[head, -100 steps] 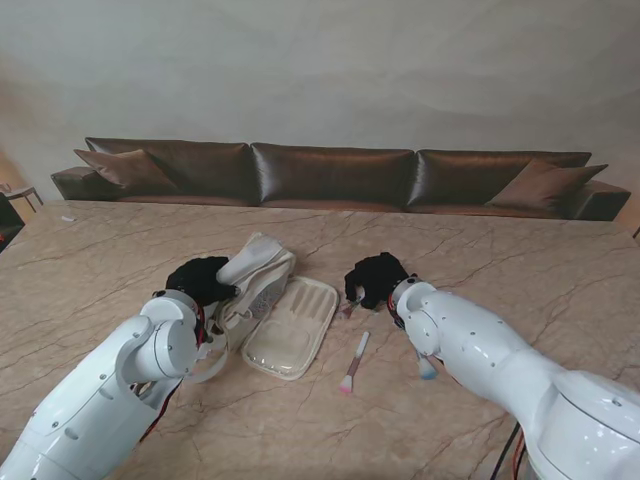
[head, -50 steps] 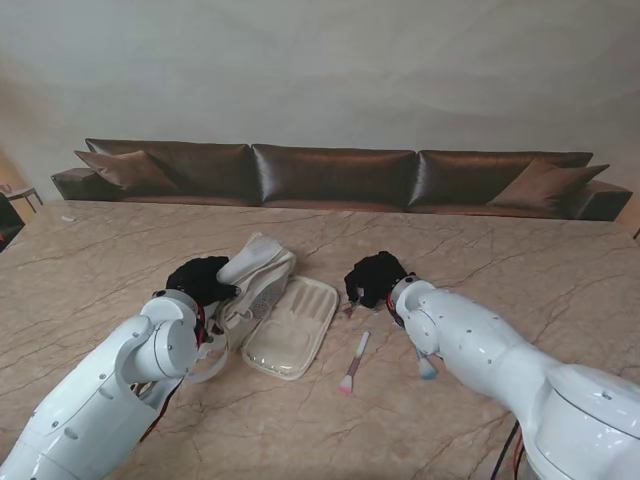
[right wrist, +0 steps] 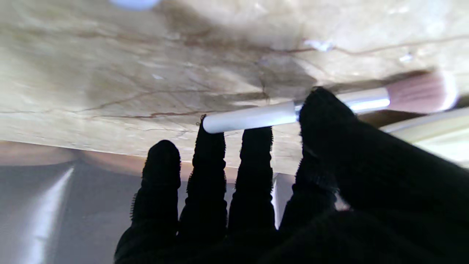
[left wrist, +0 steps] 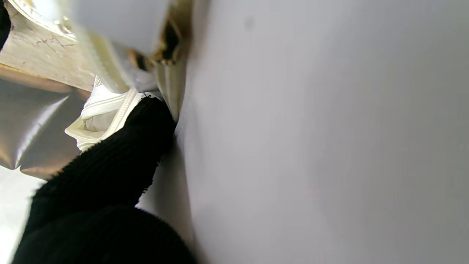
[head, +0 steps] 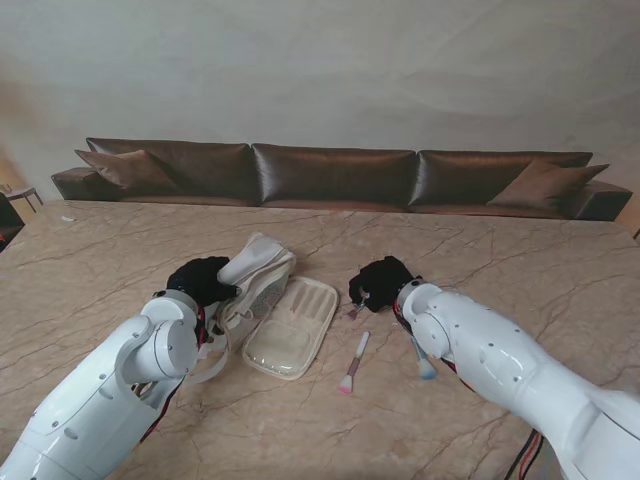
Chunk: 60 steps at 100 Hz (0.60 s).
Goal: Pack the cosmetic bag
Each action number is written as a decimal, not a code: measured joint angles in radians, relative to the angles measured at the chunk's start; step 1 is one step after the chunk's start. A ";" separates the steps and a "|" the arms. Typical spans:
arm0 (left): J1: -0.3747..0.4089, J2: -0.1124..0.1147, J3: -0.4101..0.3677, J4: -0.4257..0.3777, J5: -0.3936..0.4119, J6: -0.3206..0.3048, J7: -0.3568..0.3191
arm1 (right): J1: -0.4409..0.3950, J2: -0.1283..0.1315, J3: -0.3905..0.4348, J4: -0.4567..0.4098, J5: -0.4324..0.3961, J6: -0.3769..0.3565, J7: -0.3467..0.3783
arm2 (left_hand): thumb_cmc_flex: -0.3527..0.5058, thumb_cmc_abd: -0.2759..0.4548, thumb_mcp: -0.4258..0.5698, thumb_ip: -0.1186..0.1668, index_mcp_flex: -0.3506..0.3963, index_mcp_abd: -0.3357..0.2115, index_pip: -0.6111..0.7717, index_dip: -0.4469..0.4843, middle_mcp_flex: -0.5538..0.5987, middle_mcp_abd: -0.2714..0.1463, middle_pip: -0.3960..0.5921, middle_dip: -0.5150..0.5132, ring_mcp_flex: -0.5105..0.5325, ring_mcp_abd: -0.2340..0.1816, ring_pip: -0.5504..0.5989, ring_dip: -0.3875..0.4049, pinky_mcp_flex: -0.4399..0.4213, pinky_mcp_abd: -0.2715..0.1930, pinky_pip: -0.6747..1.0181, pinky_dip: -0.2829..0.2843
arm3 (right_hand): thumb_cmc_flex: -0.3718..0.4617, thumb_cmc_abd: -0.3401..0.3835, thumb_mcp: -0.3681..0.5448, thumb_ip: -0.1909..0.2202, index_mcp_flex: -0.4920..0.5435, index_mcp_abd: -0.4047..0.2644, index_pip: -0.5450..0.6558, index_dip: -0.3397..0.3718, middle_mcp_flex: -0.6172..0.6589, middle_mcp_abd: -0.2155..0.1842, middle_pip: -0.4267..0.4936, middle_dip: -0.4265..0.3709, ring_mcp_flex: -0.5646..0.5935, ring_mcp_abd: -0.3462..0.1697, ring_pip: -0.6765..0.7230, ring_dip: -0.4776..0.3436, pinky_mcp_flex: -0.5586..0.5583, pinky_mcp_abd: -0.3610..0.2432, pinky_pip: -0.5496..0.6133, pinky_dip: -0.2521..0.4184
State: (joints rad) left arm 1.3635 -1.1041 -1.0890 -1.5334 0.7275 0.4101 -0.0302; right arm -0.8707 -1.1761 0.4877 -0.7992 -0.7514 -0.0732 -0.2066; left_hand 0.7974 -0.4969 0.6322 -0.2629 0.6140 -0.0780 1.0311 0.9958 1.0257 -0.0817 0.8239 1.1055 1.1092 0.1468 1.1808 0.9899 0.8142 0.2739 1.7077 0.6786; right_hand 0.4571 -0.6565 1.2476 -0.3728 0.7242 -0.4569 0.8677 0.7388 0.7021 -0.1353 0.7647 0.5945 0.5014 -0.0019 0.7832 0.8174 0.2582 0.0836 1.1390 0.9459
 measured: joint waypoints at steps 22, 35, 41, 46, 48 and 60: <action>0.000 -0.001 0.002 0.001 -0.003 -0.001 0.005 | -0.103 0.029 0.170 -0.125 -0.012 0.010 0.019 | 0.000 0.000 0.000 0.000 0.000 0.000 0.000 0.000 0.000 0.000 0.002 0.000 0.000 0.000 0.001 0.003 -0.002 0.000 0.000 0.001 | 0.000 0.000 0.000 0.009 0.000 0.012 0.000 0.000 0.003 0.000 0.000 0.004 0.000 0.000 0.010 0.005 -0.026 0.000 -0.020 0.000; -0.001 -0.001 0.003 0.001 -0.004 -0.001 0.003 | -0.139 0.035 0.227 -0.184 0.024 0.004 0.042 | 0.000 0.000 0.000 0.000 0.000 0.000 0.000 0.000 0.000 0.000 0.003 0.000 0.000 0.000 0.001 0.003 -0.002 0.000 0.000 0.001 | 0.000 0.000 0.000 0.010 0.000 0.013 0.000 0.000 0.014 0.000 0.000 0.008 -0.034 0.000 -0.012 0.005 -0.106 0.005 -0.097 -0.021; -0.001 -0.001 0.003 0.001 -0.005 -0.001 0.003 | -0.151 0.033 0.250 -0.200 0.063 -0.006 0.051 | 0.000 0.000 0.000 0.000 0.000 0.000 0.000 0.000 0.000 0.000 0.003 0.000 0.000 0.000 0.001 0.003 -0.002 0.000 0.000 0.001 | 0.001 0.000 0.000 0.010 0.000 0.016 0.000 0.000 0.014 0.000 0.000 0.008 -0.064 0.000 -0.031 0.004 -0.148 0.006 -0.132 -0.035; -0.001 -0.001 0.004 0.000 -0.006 -0.001 0.003 | -0.156 0.031 0.260 -0.204 0.102 -0.025 0.057 | 0.000 0.000 0.000 0.000 0.000 0.000 0.000 0.000 0.000 0.000 0.003 0.000 0.000 0.000 0.001 0.003 -0.002 0.000 0.000 0.001 | 0.004 0.000 0.000 0.010 0.001 0.023 0.000 0.000 0.014 0.001 -0.007 0.002 -0.102 0.000 -0.052 -0.008 -0.195 0.006 -0.163 -0.041; -0.001 -0.001 0.004 0.000 -0.006 -0.001 0.003 | -0.157 0.030 0.262 -0.204 0.116 -0.036 0.059 | 0.000 0.000 0.000 0.000 0.000 0.000 0.000 0.000 0.000 0.000 0.003 0.000 0.000 0.000 0.001 0.003 -0.002 0.000 0.000 0.001 | 0.005 0.000 0.000 0.010 0.002 0.024 0.000 0.000 0.014 0.003 -0.011 -0.001 -0.112 0.000 -0.056 -0.013 -0.207 0.006 -0.171 -0.047; -0.001 -0.001 0.004 -0.001 -0.007 -0.001 0.001 | -0.158 0.025 0.265 -0.205 0.168 -0.095 0.095 | 0.000 0.000 0.000 0.000 0.000 0.000 0.000 0.000 0.000 0.000 0.003 0.000 0.000 0.000 0.001 0.004 -0.003 0.000 0.000 0.001 | 0.010 -0.036 0.006 0.011 0.053 0.047 -0.004 -0.068 -0.062 0.023 -0.012 0.011 -0.225 0.000 -0.050 -0.035 -0.282 0.002 -0.211 -0.075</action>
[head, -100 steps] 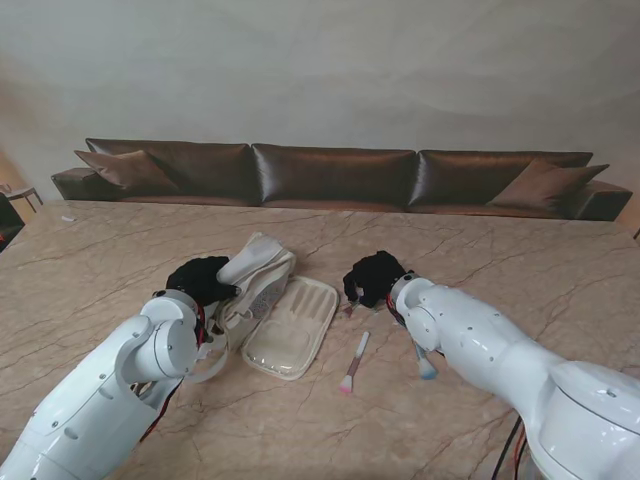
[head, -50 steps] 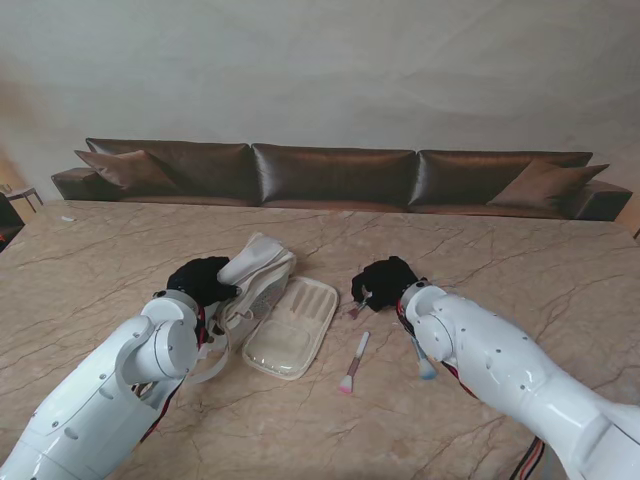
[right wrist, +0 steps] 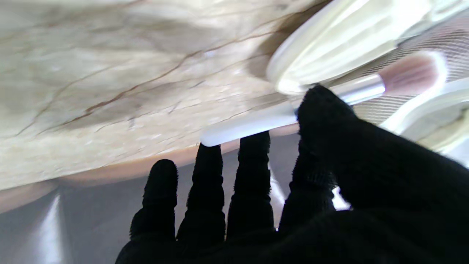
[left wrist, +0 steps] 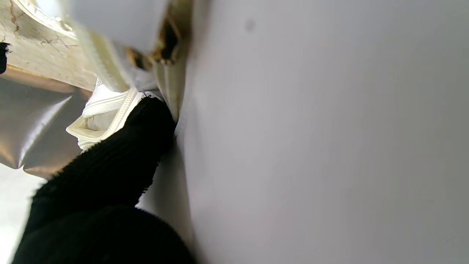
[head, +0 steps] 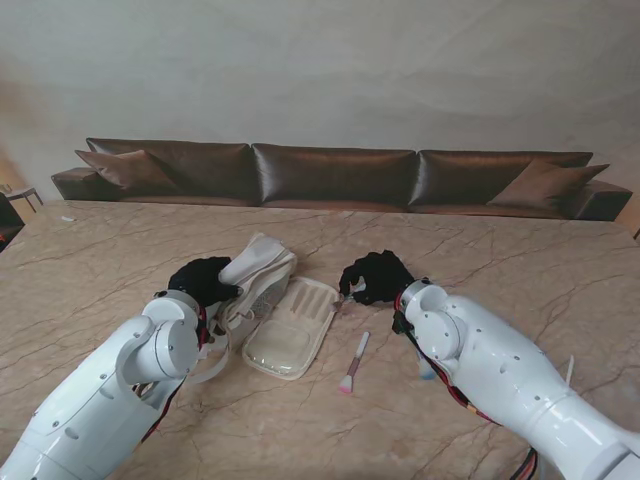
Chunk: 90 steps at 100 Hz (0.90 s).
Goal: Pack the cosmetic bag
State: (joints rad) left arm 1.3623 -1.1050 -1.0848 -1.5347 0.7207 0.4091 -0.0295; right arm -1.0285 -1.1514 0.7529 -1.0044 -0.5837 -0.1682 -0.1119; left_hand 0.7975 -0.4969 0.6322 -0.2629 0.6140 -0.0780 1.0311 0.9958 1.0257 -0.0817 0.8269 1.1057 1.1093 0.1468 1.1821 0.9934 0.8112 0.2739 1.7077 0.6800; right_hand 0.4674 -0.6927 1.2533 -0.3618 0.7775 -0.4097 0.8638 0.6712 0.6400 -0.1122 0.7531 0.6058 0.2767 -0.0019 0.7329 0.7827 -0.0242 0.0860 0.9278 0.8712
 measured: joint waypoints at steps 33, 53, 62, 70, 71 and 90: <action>0.004 0.000 -0.002 -0.013 -0.002 0.003 -0.013 | 0.081 -0.060 -0.109 0.130 0.143 -0.166 -0.013 | 0.000 0.000 0.000 0.000 0.000 0.000 0.000 0.000 0.000 0.000 0.000 0.000 0.000 0.000 0.000 0.000 0.000 0.000 0.000 0.000 | 0.000 -0.065 0.020 0.001 0.063 0.007 0.000 -0.093 -0.047 -0.008 0.124 0.232 -0.045 0.018 0.188 0.174 -0.039 0.000 -0.018 -0.044; 0.006 0.001 -0.004 -0.018 -0.001 0.002 -0.021 | 0.115 -0.105 -0.160 0.184 0.243 -0.248 -0.007 | 0.000 0.000 0.000 0.000 0.000 0.000 0.000 0.000 0.000 0.000 0.000 0.000 0.000 0.000 0.000 -0.002 -0.001 0.000 0.000 0.000 | 0.000 -0.065 0.020 0.001 0.064 0.009 0.000 -0.095 -0.070 -0.008 0.103 0.203 -0.086 0.018 0.148 0.158 -0.058 0.000 -0.098 -0.073; 0.003 0.002 -0.004 -0.018 0.003 -0.004 -0.034 | 0.127 -0.122 -0.185 0.200 0.238 -0.266 -0.007 | 0.001 0.000 -0.001 0.000 0.000 0.000 0.000 0.000 0.000 0.000 0.000 0.000 0.000 0.000 0.000 -0.003 -0.001 0.000 0.000 0.000 | 0.000 -0.065 0.020 0.001 0.064 0.010 0.000 -0.095 -0.076 -0.008 0.090 0.183 -0.087 0.018 0.135 0.136 -0.061 0.000 -0.124 -0.073; -0.002 0.004 -0.004 -0.018 0.006 -0.009 -0.044 | 0.130 -0.136 -0.191 0.211 0.251 -0.279 -0.006 | 0.001 0.000 -0.001 0.000 0.000 0.000 0.000 0.000 0.000 0.000 0.000 0.000 0.000 0.000 0.000 -0.003 -0.001 0.000 0.000 0.000 | 0.001 -0.065 0.020 0.001 0.064 0.010 0.000 -0.095 -0.071 -0.008 0.106 0.195 -0.085 0.018 0.170 0.137 -0.070 0.000 -0.163 -0.070; -0.003 0.004 -0.003 -0.018 0.006 -0.009 -0.044 | 0.130 -0.138 -0.193 0.212 0.257 -0.282 -0.004 | 0.001 0.000 -0.001 0.000 0.000 0.000 0.000 0.000 0.000 0.000 0.000 0.000 0.000 0.000 0.000 -0.003 -0.001 0.000 0.000 0.000 | 0.001 -0.065 0.020 0.001 0.064 0.010 0.000 -0.095 -0.068 -0.008 0.108 0.200 -0.085 0.018 0.174 0.140 -0.070 0.000 -0.165 -0.070; -0.021 0.007 0.006 -0.009 0.006 -0.010 -0.055 | 0.144 -0.162 -0.230 0.247 0.299 -0.336 0.030 | 0.001 0.000 -0.002 0.000 0.000 0.000 0.000 0.000 0.000 0.000 0.000 0.000 0.000 0.000 0.000 -0.003 -0.001 0.000 0.000 0.000 | -0.001 -0.065 0.020 0.001 0.064 0.010 0.000 -0.093 0.144 -0.035 0.125 0.365 0.049 0.018 0.258 0.273 -0.074 0.001 -0.237 0.007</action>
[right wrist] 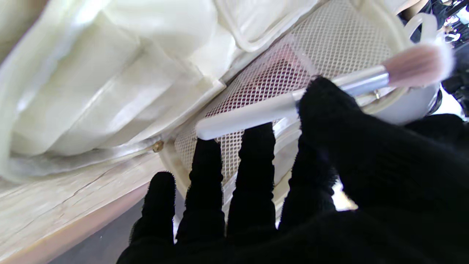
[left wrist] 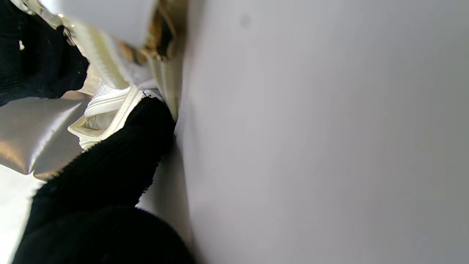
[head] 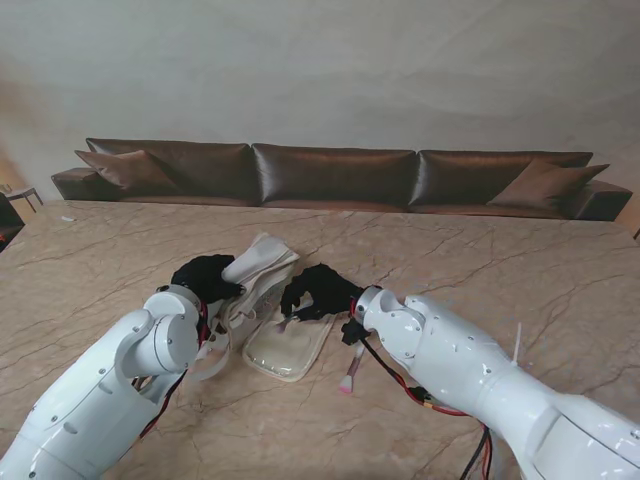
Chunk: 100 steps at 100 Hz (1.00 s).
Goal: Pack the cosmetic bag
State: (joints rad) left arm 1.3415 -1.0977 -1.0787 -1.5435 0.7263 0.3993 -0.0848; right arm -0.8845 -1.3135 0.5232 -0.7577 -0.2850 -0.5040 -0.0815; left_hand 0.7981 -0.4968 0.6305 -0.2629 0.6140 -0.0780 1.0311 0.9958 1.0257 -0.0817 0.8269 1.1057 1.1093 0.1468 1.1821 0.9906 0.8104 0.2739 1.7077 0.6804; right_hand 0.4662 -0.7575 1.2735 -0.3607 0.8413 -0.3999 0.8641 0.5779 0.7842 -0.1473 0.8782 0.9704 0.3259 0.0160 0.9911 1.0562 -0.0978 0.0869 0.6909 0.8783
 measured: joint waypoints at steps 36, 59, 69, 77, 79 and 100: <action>-0.006 0.001 0.007 0.002 -0.002 0.002 -0.006 | 0.025 -0.050 -0.045 0.103 -0.033 -0.043 -0.075 | 0.000 0.000 0.000 0.000 0.000 0.000 0.000 0.000 0.000 0.000 0.000 0.000 0.000 0.000 0.000 0.000 -0.006 0.000 0.000 0.000 | 0.002 0.000 0.000 0.000 0.000 -0.040 0.000 0.014 0.169 -0.037 -0.024 -0.010 0.084 0.000 0.019 0.039 0.000 0.003 0.017 0.076; -0.006 0.001 0.007 0.002 -0.002 0.003 -0.008 | 0.031 -0.067 -0.054 0.124 -0.023 -0.057 -0.072 | 0.000 0.000 0.000 0.000 0.000 0.000 0.000 0.000 0.000 0.000 0.000 0.000 0.000 0.000 0.000 0.000 -0.010 0.000 0.000 0.000 | 0.002 0.000 0.000 0.000 0.000 -0.041 0.000 0.021 0.169 -0.026 -0.032 -0.019 0.094 0.000 0.019 0.039 0.000 0.003 0.046 0.108; -0.004 0.001 0.004 -0.001 -0.001 0.004 -0.015 | 0.028 -0.065 -0.056 0.109 -0.021 -0.052 -0.061 | 0.000 0.000 -0.001 0.000 0.000 0.000 0.000 0.000 0.000 0.000 0.000 0.000 0.000 0.000 -0.004 -0.001 -0.012 0.000 0.000 0.000 | 0.002 0.001 0.000 0.000 0.000 -0.030 0.000 0.022 0.169 -0.022 -0.032 -0.019 0.094 0.000 0.012 0.039 0.000 0.003 0.047 0.117; -0.004 0.002 0.004 -0.002 0.000 0.007 -0.017 | 0.027 -0.065 -0.056 0.101 -0.005 -0.048 -0.039 | 0.007 0.002 -0.012 0.000 0.000 0.000 0.000 -0.001 0.000 0.000 0.000 0.000 0.000 0.000 -0.004 -0.001 -0.012 0.000 0.000 0.000 | 0.002 0.003 0.000 0.000 0.000 -0.022 0.000 0.024 0.169 -0.014 -0.032 -0.019 0.094 0.000 0.008 0.039 0.000 0.003 0.047 0.117; -0.004 0.002 0.004 -0.002 0.000 0.008 -0.017 | 0.026 -0.065 -0.056 0.099 0.000 -0.047 -0.035 | 0.008 0.002 -0.013 0.000 0.000 0.000 0.000 -0.001 0.000 0.000 0.000 0.000 0.000 0.000 -0.005 -0.001 -0.012 0.000 0.000 0.001 | 0.002 0.003 0.000 0.000 0.000 -0.021 0.000 0.024 0.169 -0.014 -0.032 -0.019 0.094 0.000 0.008 0.039 -0.001 0.003 0.047 0.117; -0.004 0.004 0.004 -0.005 0.001 0.014 -0.031 | 0.016 -0.065 -0.055 0.089 0.024 -0.033 -0.010 | 0.010 0.002 -0.016 0.000 -0.001 0.000 0.000 -0.001 0.000 0.000 0.000 0.000 0.000 0.000 -0.008 -0.001 -0.018 0.000 0.000 0.002 | 0.002 0.004 0.000 0.000 0.000 -0.010 0.004 0.031 0.168 -0.011 -0.032 -0.018 0.094 0.000 0.008 0.039 -0.016 0.003 0.040 0.125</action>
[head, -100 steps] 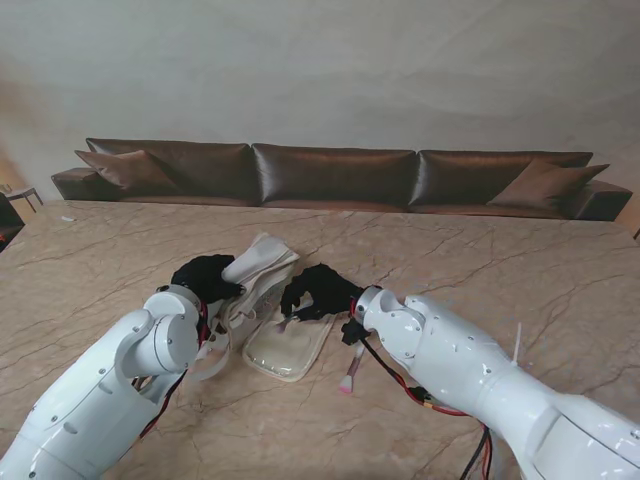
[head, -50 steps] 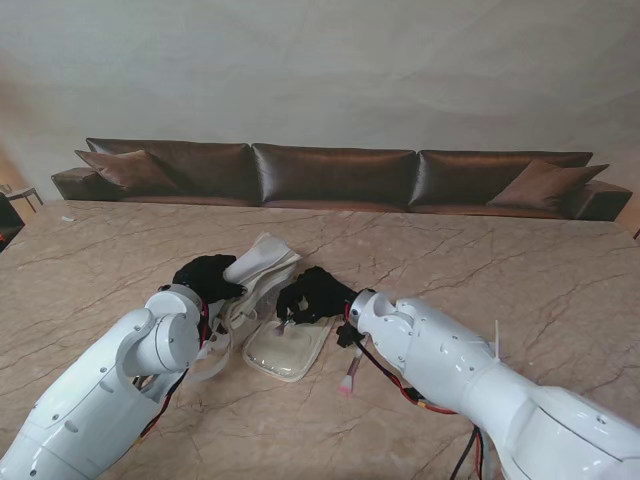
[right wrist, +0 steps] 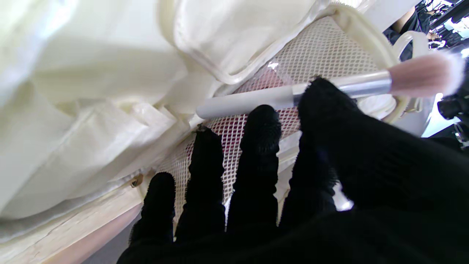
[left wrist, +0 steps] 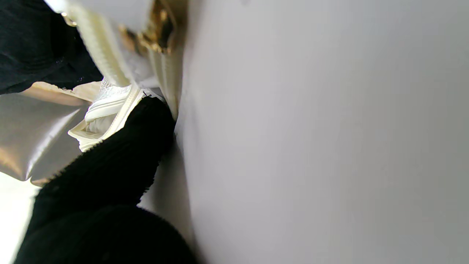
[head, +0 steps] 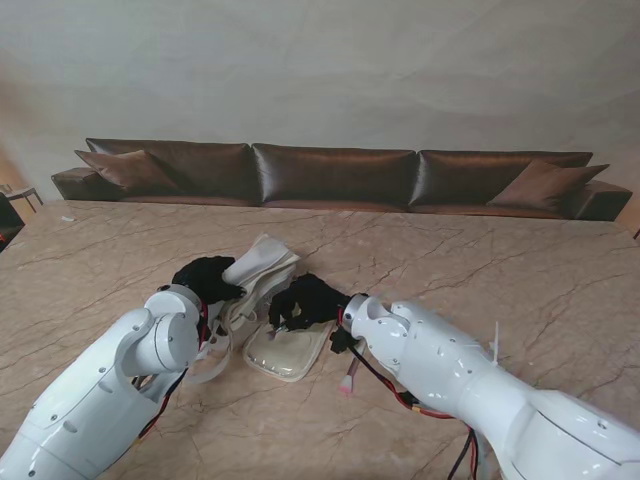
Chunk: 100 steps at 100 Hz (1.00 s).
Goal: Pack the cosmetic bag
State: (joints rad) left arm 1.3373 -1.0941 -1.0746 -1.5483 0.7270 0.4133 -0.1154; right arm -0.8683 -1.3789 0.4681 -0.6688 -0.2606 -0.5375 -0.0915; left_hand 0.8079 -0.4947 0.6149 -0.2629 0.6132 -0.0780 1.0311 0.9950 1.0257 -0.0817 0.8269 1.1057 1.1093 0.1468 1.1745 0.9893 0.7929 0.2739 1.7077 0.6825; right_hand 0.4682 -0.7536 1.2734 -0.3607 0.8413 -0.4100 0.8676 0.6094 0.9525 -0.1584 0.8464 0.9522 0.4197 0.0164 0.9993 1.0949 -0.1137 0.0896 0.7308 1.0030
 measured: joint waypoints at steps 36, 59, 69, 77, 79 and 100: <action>-0.006 0.001 0.005 0.002 -0.004 0.005 -0.001 | -0.007 0.002 -0.002 0.011 0.016 0.005 0.028 | 0.003 0.000 -0.006 0.000 0.000 0.000 0.000 0.000 0.000 0.000 0.000 0.000 0.000 0.000 0.000 0.000 0.000 0.000 0.000 0.009 | 0.000 0.000 0.000 0.000 0.000 0.010 0.000 0.015 0.000 0.011 0.000 0.000 -0.002 0.000 0.000 0.000 -0.008 -0.003 -0.065 0.105; -0.006 0.001 0.005 0.002 -0.005 0.004 0.001 | 0.000 0.004 -0.002 0.027 -0.005 0.004 0.024 | 0.005 0.000 -0.008 0.000 0.000 0.000 0.000 -0.001 0.000 0.000 0.000 0.000 0.000 0.000 0.000 0.001 -0.002 0.000 0.000 0.009 | 0.001 0.001 0.000 0.001 0.000 0.010 0.000 0.019 -0.002 0.011 0.000 0.003 -0.019 0.000 0.000 0.000 -0.008 -0.003 -0.070 0.117; -0.006 0.001 0.005 0.002 -0.005 0.003 0.001 | 0.010 -0.003 -0.004 0.058 -0.004 -0.013 0.018 | 0.005 0.000 -0.008 0.000 0.000 0.000 0.000 -0.001 0.000 0.000 0.000 0.000 0.000 0.000 0.000 0.001 -0.003 0.000 0.000 0.010 | 0.001 0.001 0.000 0.001 0.000 0.010 0.000 0.025 -0.005 0.011 0.000 0.008 -0.027 0.000 0.000 0.000 -0.008 -0.003 -0.075 0.118; -0.006 0.001 0.005 0.002 -0.005 0.003 0.001 | 0.019 -0.014 -0.007 0.093 -0.002 -0.028 0.013 | 0.005 0.000 -0.008 0.000 0.000 0.000 0.000 -0.001 0.000 0.000 0.000 0.000 0.000 0.000 0.000 0.001 -0.004 0.000 0.000 0.010 | 0.001 0.001 0.000 0.001 0.000 0.010 0.000 0.027 -0.005 0.011 0.000 0.018 -0.027 0.000 0.000 0.000 -0.008 -0.004 -0.077 0.118; -0.006 0.001 0.005 0.002 -0.005 0.003 0.001 | 0.021 -0.016 -0.007 0.099 -0.001 -0.030 0.013 | 0.005 0.000 -0.008 0.000 0.000 0.000 0.000 -0.001 0.000 0.000 0.000 0.000 0.000 0.000 0.000 0.001 -0.004 0.000 0.000 0.010 | 0.001 0.001 0.000 0.001 0.000 0.010 0.000 0.028 -0.005 0.011 0.000 0.022 -0.027 0.000 0.000 0.001 -0.008 -0.004 -0.077 0.118; -0.006 0.001 0.005 0.002 -0.004 0.003 -0.001 | 0.024 -0.022 -0.003 0.108 0.012 -0.032 0.012 | 0.005 0.000 -0.008 0.000 0.000 0.000 0.000 -0.001 0.000 0.000 0.000 0.000 0.000 0.000 0.000 0.001 -0.004 0.000 0.000 0.010 | 0.001 0.011 0.000 0.001 0.000 0.010 0.000 0.029 -0.005 0.011 0.000 0.012 -0.027 0.000 0.000 0.001 -0.008 -0.004 -0.079 0.131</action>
State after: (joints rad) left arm 1.3316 -1.0928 -1.0694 -1.5460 0.7233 0.4167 -0.1165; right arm -0.8447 -1.4009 0.4648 -0.5607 -0.2483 -0.5696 -0.0794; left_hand 0.8131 -0.4945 0.6066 -0.2629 0.6131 -0.0781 1.0311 0.9938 1.0257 -0.0817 0.8269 1.1057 1.1093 0.1468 1.1745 0.9900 0.7888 0.2739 1.7077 0.6928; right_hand 0.4691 -0.7427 1.2734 -0.3597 0.8410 -0.3999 0.8676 0.6387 0.9478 -0.1477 0.8464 0.9642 0.3925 0.0168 0.9990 1.0954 -0.1221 0.0853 0.6517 1.1338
